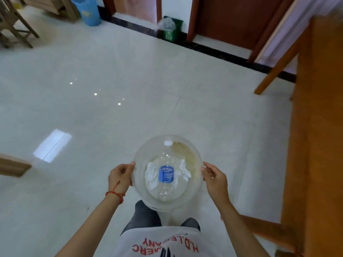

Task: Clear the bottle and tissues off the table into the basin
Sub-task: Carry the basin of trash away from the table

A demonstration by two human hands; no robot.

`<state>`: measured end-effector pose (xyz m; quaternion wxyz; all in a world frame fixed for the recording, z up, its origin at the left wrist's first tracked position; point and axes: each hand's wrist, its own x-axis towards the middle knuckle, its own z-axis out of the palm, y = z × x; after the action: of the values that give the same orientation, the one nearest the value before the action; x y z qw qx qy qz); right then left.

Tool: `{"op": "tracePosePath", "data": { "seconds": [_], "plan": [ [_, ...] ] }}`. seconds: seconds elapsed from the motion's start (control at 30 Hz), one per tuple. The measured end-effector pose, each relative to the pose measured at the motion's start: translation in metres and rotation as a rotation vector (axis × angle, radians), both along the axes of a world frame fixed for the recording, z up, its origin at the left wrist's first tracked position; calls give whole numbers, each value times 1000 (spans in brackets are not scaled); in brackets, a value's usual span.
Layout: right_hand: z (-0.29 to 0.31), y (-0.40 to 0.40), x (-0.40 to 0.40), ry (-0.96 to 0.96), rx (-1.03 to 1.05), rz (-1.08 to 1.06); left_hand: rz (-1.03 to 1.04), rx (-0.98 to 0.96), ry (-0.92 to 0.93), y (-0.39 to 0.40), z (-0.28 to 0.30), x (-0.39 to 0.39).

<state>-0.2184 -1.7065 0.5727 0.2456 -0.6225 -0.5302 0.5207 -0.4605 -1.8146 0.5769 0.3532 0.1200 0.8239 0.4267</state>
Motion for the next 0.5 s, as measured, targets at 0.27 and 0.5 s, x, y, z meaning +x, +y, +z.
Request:
{"op": "tracePosePath", "data": {
  "seconds": [0.27,0.5],
  "plan": [
    [2,74,-40,-6,-22,-189,-185,-1,-12,123,1,-57],
    [1,162,-50,-13,-14,-288,-273,-2,-36,231,-5,-69]
  ]
}}
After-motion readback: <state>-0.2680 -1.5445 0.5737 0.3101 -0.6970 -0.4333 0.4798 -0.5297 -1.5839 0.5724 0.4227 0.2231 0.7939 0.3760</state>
